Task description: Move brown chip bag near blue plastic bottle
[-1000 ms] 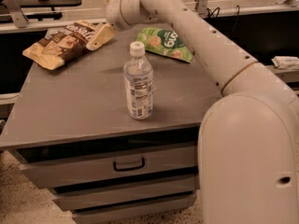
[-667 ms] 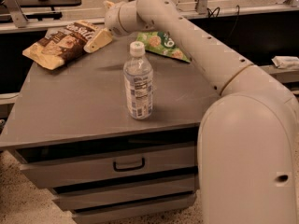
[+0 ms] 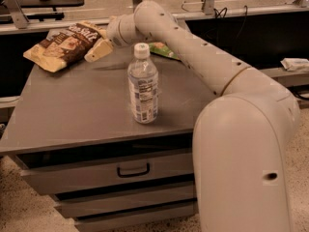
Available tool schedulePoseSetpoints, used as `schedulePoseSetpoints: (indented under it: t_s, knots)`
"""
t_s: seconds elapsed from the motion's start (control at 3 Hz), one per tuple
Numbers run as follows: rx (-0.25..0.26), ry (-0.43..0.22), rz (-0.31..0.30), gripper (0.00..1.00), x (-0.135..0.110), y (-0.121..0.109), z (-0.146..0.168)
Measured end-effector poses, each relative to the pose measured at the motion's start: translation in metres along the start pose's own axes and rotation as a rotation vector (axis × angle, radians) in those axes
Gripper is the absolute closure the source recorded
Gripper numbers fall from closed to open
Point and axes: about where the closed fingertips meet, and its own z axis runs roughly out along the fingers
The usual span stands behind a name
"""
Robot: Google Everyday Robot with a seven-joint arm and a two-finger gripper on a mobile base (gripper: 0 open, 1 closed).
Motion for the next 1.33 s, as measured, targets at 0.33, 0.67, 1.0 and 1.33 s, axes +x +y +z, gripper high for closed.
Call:
schedulePoseSetpoints:
  t_s: [0.33,0.67,1.0,1.33]
  knots:
    - [-0.011,0.017,0.029,0.00,0.012,-0.003,0.014]
    - [-0.027,0.021,0.044,0.00,0.020,-0.006,0.029]
    - [-0.035,0.018,0.049,0.00,0.023,-0.012,0.041]
    - [-0.041,0.016,0.049,0.18,0.025,-0.014,0.050]
